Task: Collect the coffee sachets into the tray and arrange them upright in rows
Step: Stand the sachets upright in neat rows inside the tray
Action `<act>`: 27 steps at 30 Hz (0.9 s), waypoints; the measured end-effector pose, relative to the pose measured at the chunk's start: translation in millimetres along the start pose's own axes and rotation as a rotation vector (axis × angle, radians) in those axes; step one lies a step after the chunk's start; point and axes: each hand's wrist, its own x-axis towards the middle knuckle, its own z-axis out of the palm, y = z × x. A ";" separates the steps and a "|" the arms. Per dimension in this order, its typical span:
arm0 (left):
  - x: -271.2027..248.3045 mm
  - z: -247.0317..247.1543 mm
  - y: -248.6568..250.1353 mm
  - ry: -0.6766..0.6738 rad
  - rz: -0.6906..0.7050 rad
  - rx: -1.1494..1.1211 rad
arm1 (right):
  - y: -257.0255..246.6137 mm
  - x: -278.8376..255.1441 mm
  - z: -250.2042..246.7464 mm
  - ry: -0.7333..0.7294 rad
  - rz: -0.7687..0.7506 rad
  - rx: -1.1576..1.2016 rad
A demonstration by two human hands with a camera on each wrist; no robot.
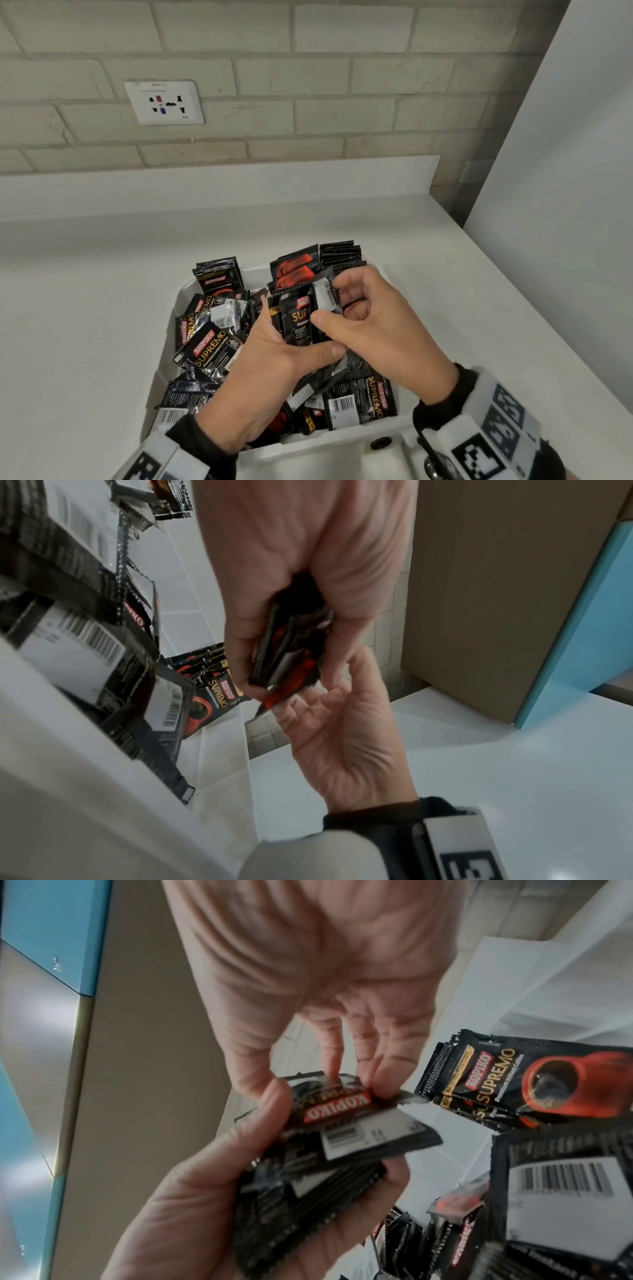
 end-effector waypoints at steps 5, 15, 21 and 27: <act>1.4 -3.2 -0.6 -0.023 -0.074 -0.054 | 1.5 -1.1 -2.1 0.033 -0.034 -0.058; -1.9 -3.4 2.9 -0.050 -0.094 0.001 | 3.9 -4.5 -3.5 -0.132 0.014 -0.177; 0.8 -6.4 6.0 -0.013 -0.160 -0.138 | 5.2 3.3 -17.0 -0.143 0.104 0.009; 7.6 -15.4 5.2 0.076 -0.189 -0.203 | 13.7 7.5 -33.7 -0.030 0.281 0.632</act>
